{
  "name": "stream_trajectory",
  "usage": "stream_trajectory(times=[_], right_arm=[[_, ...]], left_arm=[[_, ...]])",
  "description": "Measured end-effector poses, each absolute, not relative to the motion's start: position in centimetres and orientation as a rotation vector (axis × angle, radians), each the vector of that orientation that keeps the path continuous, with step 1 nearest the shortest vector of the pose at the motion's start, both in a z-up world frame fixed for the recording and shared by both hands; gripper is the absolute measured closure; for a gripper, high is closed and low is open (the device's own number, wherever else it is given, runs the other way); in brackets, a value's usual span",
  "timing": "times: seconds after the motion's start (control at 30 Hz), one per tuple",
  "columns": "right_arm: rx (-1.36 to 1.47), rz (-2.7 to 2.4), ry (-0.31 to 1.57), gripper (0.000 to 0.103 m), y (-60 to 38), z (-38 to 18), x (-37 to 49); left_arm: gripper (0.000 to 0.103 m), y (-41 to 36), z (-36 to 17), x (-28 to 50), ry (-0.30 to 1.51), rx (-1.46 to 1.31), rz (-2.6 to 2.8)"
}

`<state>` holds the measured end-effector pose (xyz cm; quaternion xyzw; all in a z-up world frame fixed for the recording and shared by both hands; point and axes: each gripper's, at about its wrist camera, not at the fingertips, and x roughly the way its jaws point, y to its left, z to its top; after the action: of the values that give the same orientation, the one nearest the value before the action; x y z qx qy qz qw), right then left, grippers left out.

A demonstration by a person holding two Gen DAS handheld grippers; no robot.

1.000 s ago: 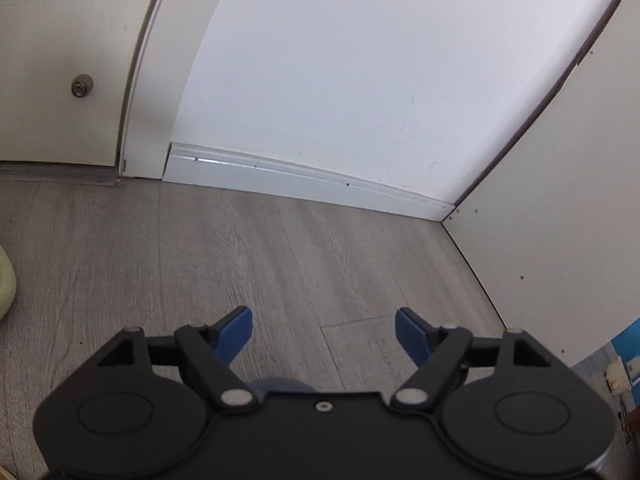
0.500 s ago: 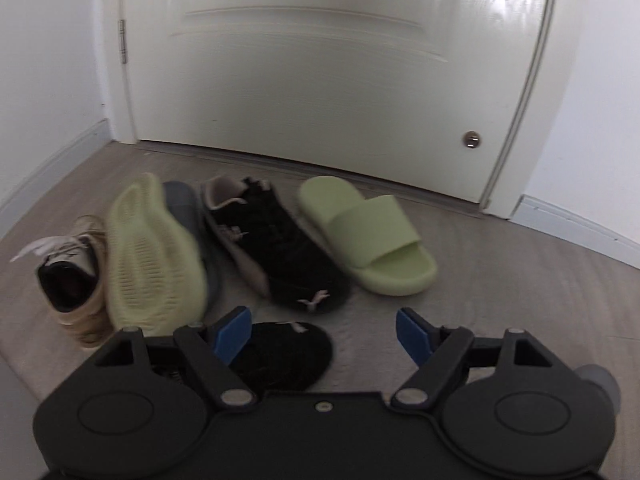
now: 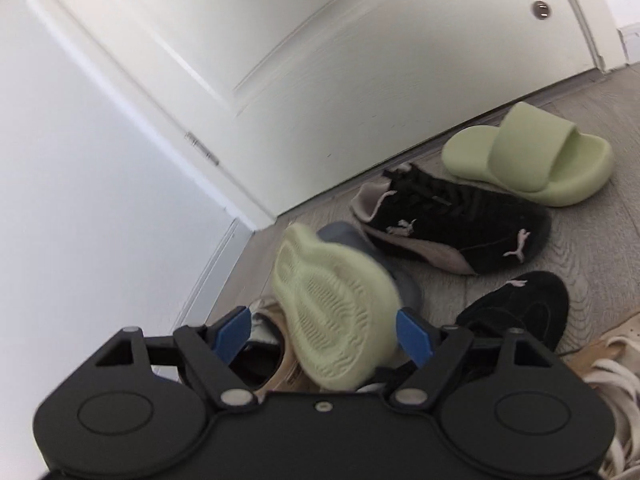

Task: Organize scattered shoes
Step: 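Grasp the pale green slide from the pile with the left tool and lift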

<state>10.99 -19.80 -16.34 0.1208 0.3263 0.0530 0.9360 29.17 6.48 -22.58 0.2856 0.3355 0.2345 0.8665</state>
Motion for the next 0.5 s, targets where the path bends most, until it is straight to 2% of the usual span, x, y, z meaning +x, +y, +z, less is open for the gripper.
stream_trajectory(times=[0.23, 0.27, 0.3, 0.33, 0.5], right_arm=[[0.216, 0.115, 0.677, 0.000, -19.3, -16.3, 10.6], [0.214, 0.111, 0.679, 0.000, -19.4, -16.4, 10.6], [0.212, 0.107, 0.681, 0.000, -19.5, -16.5, 10.7], [0.212, 0.102, 0.684, 0.000, -19.6, -16.6, 10.7], [0.237, 0.080, 0.711, 0.000, -20.0, -17.3, 11.1]], left_arm=[[0.023, 7.3, -24.8, 32.2, 0.772, 0.610, 0.551], [0.028, 8.0, -24.9, 32.4, 0.783, 0.589, 0.552], [0.042, 8.4, -25.0, 32.6, 0.784, 0.576, 0.558], [0.051, 9.1, -25.2, 32.8, 0.796, 0.561, 0.570], [0.055, 10.4, -25.7, 32.8, 0.793, 0.539, 0.594]])
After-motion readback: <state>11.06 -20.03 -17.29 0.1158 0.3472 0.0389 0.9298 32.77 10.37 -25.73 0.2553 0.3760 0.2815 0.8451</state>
